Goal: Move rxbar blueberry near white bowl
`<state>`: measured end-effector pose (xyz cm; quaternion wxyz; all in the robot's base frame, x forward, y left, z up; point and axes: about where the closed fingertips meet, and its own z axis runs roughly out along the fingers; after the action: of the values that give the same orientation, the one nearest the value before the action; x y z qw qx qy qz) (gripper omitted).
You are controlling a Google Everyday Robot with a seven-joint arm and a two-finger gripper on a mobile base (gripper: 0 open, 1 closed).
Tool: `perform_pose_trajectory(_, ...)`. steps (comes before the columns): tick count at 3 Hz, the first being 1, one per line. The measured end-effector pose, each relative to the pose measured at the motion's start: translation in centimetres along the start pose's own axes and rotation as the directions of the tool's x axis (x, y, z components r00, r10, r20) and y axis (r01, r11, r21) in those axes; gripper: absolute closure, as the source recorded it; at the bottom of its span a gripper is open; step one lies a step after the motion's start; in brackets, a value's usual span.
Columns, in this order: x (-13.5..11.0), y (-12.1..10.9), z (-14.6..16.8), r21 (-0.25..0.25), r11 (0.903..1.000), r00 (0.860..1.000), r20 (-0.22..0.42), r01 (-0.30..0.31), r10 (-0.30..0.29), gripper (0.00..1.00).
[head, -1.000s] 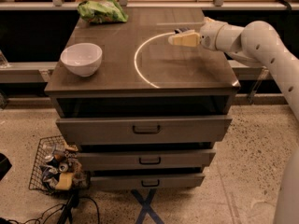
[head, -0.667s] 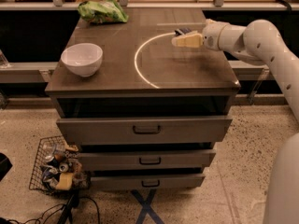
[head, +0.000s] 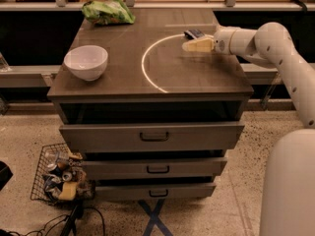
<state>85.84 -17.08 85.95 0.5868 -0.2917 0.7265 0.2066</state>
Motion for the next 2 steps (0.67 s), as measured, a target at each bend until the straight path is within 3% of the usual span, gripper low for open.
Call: perform_pose_trajectory(2, 0.17, -2.46, 0.7, 0.023, 0.9996, 0.997, -0.079, -0.016, 0.018, 0.0)
